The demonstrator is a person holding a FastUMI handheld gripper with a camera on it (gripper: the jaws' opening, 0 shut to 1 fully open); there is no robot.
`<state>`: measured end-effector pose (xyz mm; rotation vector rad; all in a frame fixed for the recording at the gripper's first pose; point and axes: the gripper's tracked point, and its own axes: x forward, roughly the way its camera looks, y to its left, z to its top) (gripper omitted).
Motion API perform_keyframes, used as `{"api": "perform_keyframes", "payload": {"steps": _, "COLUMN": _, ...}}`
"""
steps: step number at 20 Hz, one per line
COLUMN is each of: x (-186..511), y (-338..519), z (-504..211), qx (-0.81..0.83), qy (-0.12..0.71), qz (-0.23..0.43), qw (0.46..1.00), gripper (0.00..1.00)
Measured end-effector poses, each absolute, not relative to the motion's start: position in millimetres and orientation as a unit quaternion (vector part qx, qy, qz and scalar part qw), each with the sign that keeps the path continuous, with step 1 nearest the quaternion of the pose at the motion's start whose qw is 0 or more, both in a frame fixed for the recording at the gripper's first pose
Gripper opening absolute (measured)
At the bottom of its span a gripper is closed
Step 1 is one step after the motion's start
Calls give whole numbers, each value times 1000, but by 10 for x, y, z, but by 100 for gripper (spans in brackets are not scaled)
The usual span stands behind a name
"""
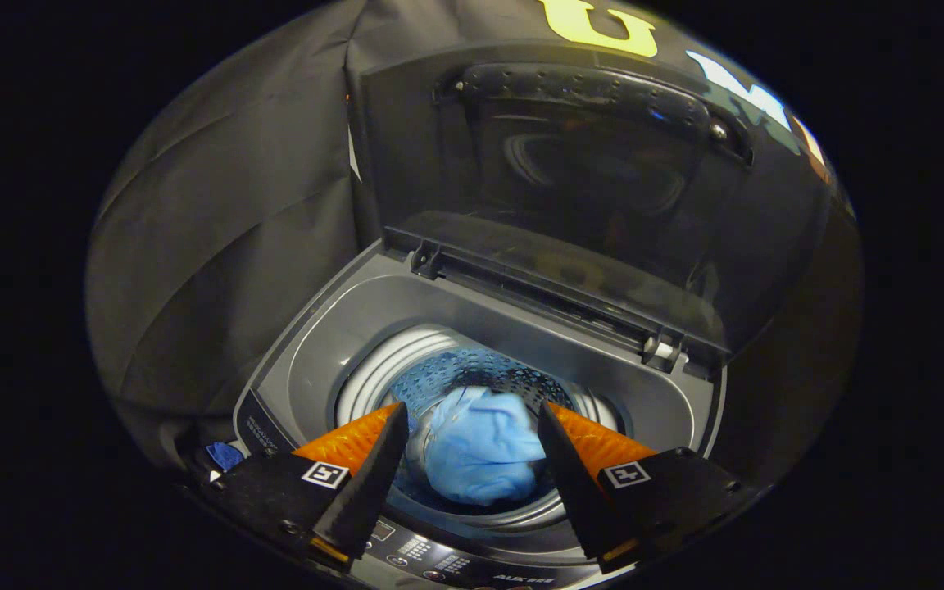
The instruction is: Put the clothes into the washing machine and then close the washing machine lid.
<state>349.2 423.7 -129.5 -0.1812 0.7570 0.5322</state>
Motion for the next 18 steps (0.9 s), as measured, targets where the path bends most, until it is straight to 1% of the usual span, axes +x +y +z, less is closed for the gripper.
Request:
{"api": "perform_keyframes", "payload": {"steps": 2, "x": 3445, "y": 4262, "z": -1266, "qx": -79, "qy": 369, "qz": 261, "qw": 889, "gripper": 97}}
{"api": "perform_keyframes", "payload": {"steps": 7, "x": 3502, "y": 4235, "z": -1006, "qx": -61, "qy": 349, "qz": 260, "qw": 898, "gripper": 97}}
{"api": "perform_keyframes", "payload": {"steps": 13, "x": 3604, "y": 4189, "z": -482, "qx": -35, "qy": 307, "qz": 264, "qw": 914, "gripper": 97}}
{"api": "perform_keyframes", "payload": {"steps": 18, "x": 3736, "y": 4039, "z": -50, "qx": -30, "qy": 276, "qz": 253, "qw": 927, "gripper": 97}}
